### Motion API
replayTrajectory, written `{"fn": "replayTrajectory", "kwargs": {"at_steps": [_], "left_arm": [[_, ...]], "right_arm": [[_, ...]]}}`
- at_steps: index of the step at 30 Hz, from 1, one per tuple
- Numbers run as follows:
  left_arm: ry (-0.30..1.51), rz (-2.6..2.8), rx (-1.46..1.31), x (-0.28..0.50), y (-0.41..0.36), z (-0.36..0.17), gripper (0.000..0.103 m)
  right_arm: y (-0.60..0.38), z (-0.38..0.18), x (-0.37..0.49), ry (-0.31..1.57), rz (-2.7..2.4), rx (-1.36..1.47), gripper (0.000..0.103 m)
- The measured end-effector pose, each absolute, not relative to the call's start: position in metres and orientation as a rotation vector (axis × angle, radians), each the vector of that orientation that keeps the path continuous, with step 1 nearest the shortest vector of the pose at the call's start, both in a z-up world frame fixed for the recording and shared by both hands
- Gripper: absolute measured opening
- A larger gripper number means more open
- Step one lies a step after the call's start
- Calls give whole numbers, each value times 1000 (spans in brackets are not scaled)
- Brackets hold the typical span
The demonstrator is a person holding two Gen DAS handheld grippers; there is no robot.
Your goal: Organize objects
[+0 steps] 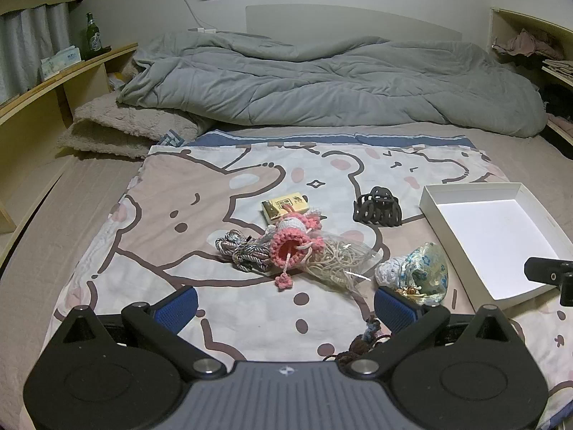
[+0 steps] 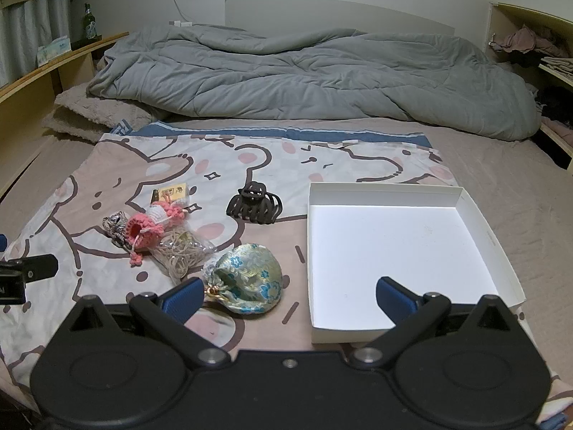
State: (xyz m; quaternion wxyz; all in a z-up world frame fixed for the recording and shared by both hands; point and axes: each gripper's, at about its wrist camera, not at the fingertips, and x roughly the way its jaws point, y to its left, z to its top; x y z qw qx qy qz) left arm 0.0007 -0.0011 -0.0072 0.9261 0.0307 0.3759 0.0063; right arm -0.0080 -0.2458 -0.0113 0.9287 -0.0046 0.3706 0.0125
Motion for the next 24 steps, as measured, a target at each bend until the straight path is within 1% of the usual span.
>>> {"fn": "replayTrajectory", "kwargs": {"at_steps": [24], "left_arm": [[774, 5, 64, -1, -6, -9, 103]], "right_arm": [[-248, -15, -8, 763, 23, -9, 103]]}}
